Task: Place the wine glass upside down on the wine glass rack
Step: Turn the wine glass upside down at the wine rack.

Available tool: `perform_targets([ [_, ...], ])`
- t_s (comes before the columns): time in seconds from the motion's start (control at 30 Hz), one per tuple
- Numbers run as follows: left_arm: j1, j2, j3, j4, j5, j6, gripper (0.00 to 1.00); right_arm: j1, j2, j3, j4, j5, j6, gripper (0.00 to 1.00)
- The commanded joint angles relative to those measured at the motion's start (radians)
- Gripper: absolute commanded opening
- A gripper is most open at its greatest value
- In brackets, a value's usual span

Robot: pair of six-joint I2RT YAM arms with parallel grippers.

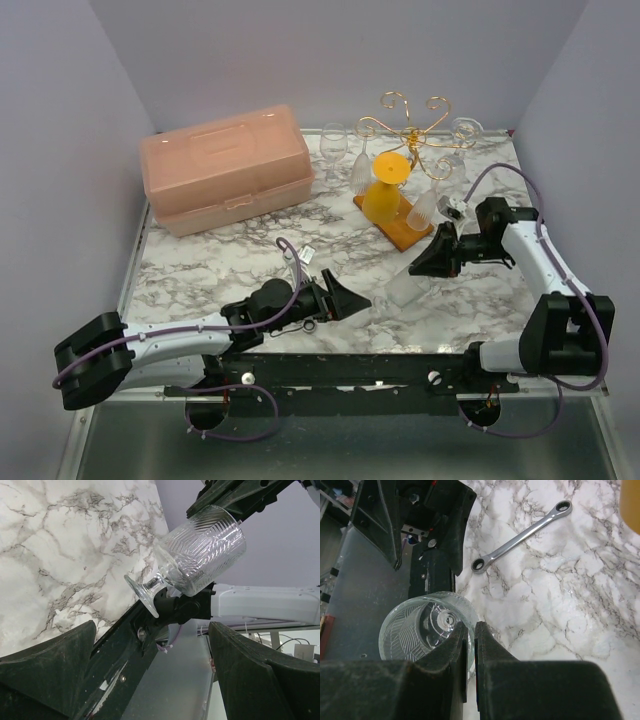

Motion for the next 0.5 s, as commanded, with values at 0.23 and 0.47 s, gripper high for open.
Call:
perform_targets([
  [0.23, -0.005, 0.041, 0.076, -0.009, -0.038, 0.014, 0.92, 0.014, -0.287, -0.12, 0.692, 0.015, 0.767, 0.0],
  [0.47, -0.002, 0.08, 0.087, 0.017, -0.047, -0.042, 0.82, 0.016, -0.288, -0.099, 0.643, -0.026, 0.706, 0.0],
])
